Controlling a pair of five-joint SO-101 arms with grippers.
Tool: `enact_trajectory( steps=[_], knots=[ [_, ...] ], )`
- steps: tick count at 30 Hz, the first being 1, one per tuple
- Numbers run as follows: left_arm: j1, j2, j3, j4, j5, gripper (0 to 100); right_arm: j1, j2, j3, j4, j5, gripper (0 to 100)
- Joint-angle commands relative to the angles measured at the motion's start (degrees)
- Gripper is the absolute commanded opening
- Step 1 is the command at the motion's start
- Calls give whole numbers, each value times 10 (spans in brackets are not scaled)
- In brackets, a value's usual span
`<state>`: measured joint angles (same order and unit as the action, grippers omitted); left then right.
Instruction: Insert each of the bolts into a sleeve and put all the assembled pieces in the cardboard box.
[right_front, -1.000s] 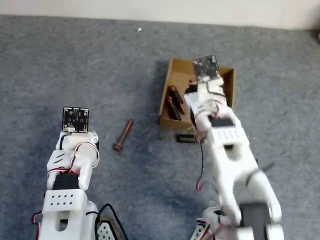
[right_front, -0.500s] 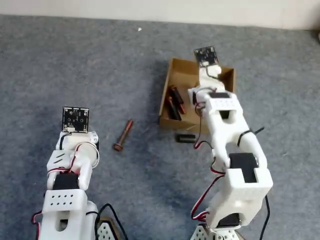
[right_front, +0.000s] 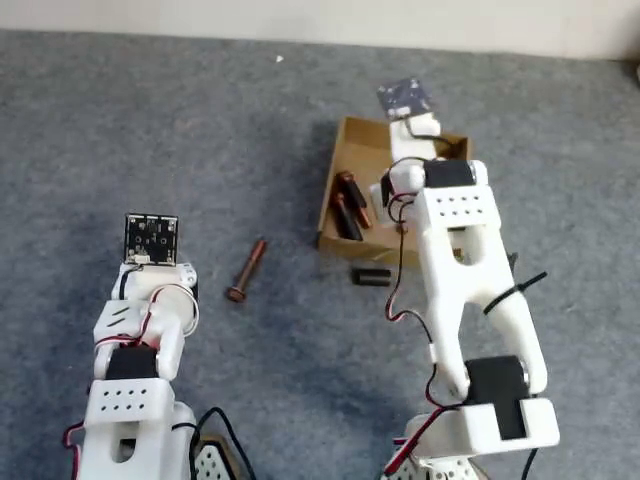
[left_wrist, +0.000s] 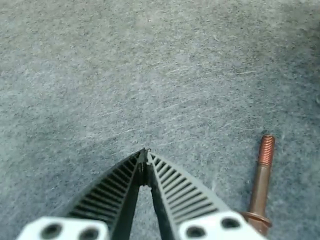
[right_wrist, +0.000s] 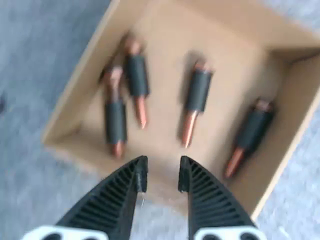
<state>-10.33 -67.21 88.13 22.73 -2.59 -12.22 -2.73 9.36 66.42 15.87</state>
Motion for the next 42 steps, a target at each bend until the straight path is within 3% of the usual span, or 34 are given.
enact_trajectory(
  steps=[1, 7, 16, 25, 38, 42],
  knots=[
    [-7, -8, -2, -13, -7, 7, -50, -29, -29, 80, 69, 94],
    [-7, -8, -2, -12, -7, 7, -105, -24, -29, 169, 173, 97],
    [-7, -8, -2, -12, -7, 7, -94, 51, 8, 142, 311, 100],
    [-7, -8, -2, -12, -7, 7, -70, 174, 7, 71, 342, 100],
    [-7, -8, -2, -12, -7, 7, -44, 170, 5, 77, 367, 101],
    [-7, -8, -2, -12, -7, 7, -44, 139, -2, 80, 364, 151]
  ],
)
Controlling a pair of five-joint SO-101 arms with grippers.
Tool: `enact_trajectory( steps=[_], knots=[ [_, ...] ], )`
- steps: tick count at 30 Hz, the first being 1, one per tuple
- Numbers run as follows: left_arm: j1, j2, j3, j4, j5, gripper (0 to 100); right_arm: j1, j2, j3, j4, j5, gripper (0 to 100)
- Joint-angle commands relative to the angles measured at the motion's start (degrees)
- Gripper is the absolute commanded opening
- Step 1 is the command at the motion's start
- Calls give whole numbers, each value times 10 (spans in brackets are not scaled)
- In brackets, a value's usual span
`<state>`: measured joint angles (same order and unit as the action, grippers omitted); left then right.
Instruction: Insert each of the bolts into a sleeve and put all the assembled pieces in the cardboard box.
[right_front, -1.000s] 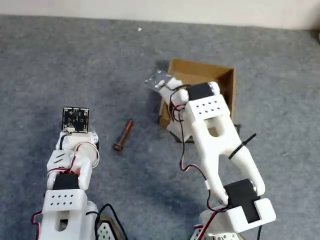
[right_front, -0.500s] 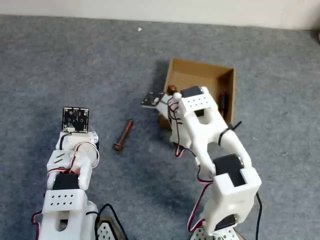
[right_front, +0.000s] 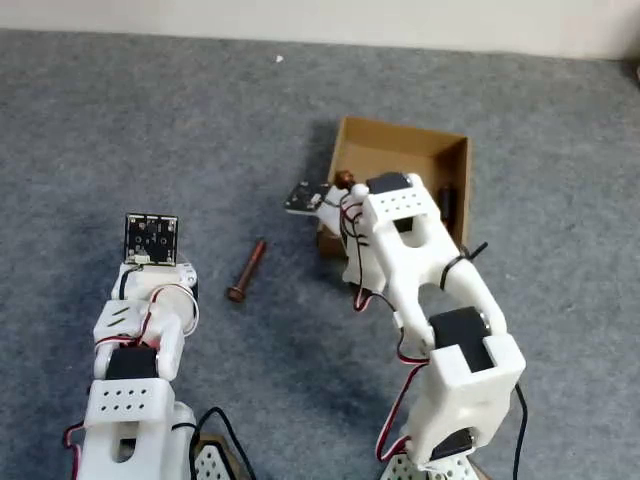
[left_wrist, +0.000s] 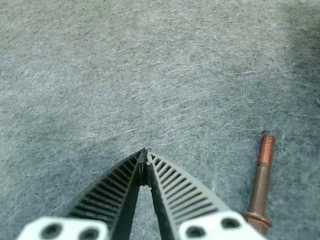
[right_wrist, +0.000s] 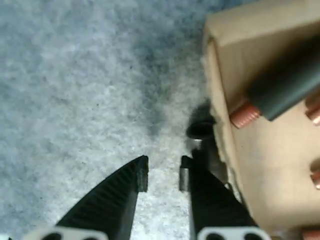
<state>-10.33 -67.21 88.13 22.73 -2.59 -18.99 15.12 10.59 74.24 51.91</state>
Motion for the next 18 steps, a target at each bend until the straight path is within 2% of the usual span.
enact_trajectory(
  steps=[1, 12, 18],
  knots=[
    [-7, -8, -2, -12, -7, 7, 22, -49, -15, 1, 4, 161],
    [-7, -8, -2, -12, -7, 7, 22, -69, -15, -20, 6, 167],
    [-7, -8, -2, -12, -7, 7, 40, -66, 11, -115, 6, 167]
  ],
)
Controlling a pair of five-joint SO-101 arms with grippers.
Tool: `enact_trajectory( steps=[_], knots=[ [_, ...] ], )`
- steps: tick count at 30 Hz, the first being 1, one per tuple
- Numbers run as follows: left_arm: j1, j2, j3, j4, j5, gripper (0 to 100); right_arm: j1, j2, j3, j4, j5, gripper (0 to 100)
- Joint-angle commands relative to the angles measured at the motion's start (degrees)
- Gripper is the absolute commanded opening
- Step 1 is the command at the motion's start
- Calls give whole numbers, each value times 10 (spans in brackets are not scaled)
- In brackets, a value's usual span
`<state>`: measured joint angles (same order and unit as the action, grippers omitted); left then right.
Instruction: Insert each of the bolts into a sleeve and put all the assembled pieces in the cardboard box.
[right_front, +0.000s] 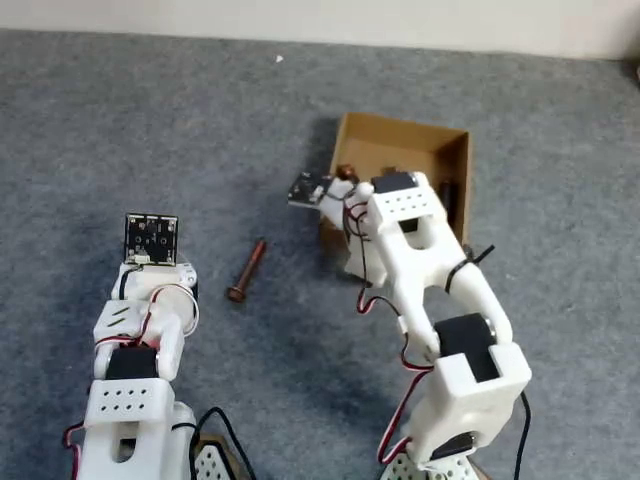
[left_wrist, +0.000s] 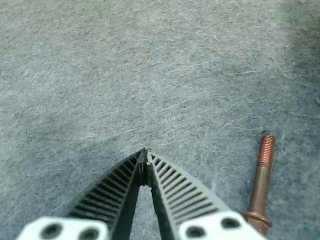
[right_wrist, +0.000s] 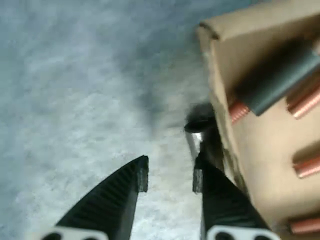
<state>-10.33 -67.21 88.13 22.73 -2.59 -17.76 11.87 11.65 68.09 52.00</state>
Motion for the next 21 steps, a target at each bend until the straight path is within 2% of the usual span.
enact_trajectory(
  steps=[1, 10, 14, 21],
  knots=[
    [-7, -8, -2, -12, -7, 7, 29, -34, 5, -58, 5, 167],
    [-7, -8, -2, -12, -7, 8, 29, -33, 6, -76, 5, 167],
    [-7, -8, -2, -12, -7, 8, 39, -29, 12, -120, 6, 170],
    [-7, -8, -2, -12, -7, 8, 55, 43, 13, -142, 14, 170]
  ],
)
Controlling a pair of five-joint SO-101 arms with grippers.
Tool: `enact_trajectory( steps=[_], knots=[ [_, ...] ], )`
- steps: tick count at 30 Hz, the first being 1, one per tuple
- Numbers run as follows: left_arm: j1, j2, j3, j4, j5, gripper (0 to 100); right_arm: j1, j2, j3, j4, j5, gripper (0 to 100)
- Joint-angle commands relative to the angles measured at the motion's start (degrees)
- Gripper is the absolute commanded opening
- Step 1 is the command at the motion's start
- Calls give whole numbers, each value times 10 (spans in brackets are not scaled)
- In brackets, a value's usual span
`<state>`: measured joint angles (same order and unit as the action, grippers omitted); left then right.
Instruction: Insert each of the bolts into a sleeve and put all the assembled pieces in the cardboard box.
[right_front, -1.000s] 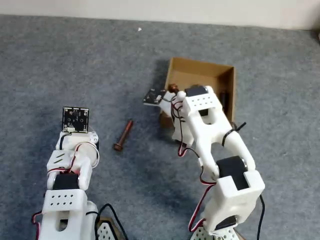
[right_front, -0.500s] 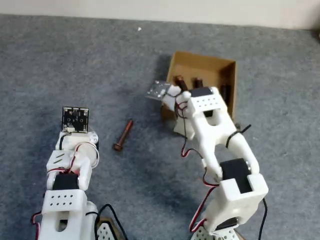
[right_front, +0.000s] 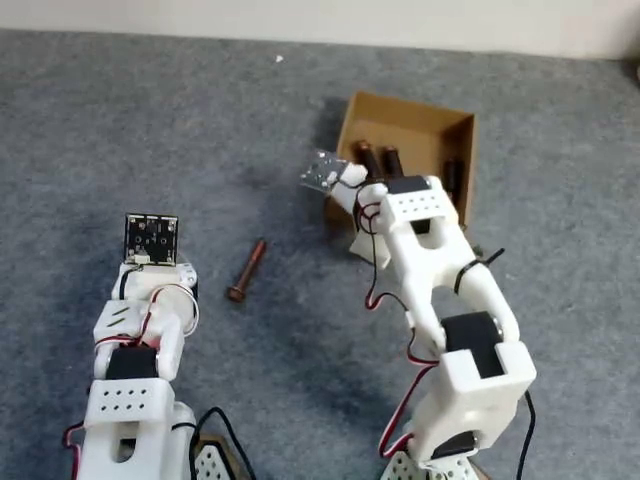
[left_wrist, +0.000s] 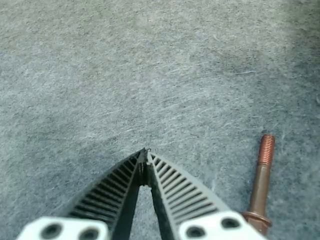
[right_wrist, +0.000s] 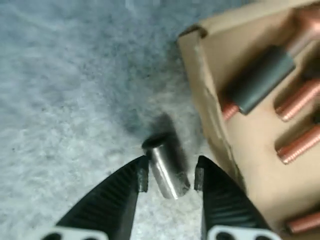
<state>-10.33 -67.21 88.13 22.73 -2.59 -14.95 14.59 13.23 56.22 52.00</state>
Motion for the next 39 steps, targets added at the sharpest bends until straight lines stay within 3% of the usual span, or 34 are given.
enact_trajectory(
  steps=[1, 9, 13, 22, 27, 32, 39],
  knots=[
    [-7, -8, -2, -12, -7, 8, 28, 25, -3, -22, 27, 170],
    [-7, -8, -2, -12, -7, 8, 26, 40, -2, 28, 46, 159],
    [-7, -8, -2, -12, -7, 8, 20, 39, -5, 60, 46, 3],
    [-7, -8, -2, -11, -7, 8, 9, -64, 2, 132, 40, 5],
    [-4, -8, -2, -10, -66, 8, -32, -215, 85, 145, -33, 5],
    [-3, -8, -7, -2, -70, 8, -87, -339, 172, 141, -151, 5],
    [-6, -8, -57, 104, -71, 8, -113, -407, 247, 129, -275, 5]
  ],
)
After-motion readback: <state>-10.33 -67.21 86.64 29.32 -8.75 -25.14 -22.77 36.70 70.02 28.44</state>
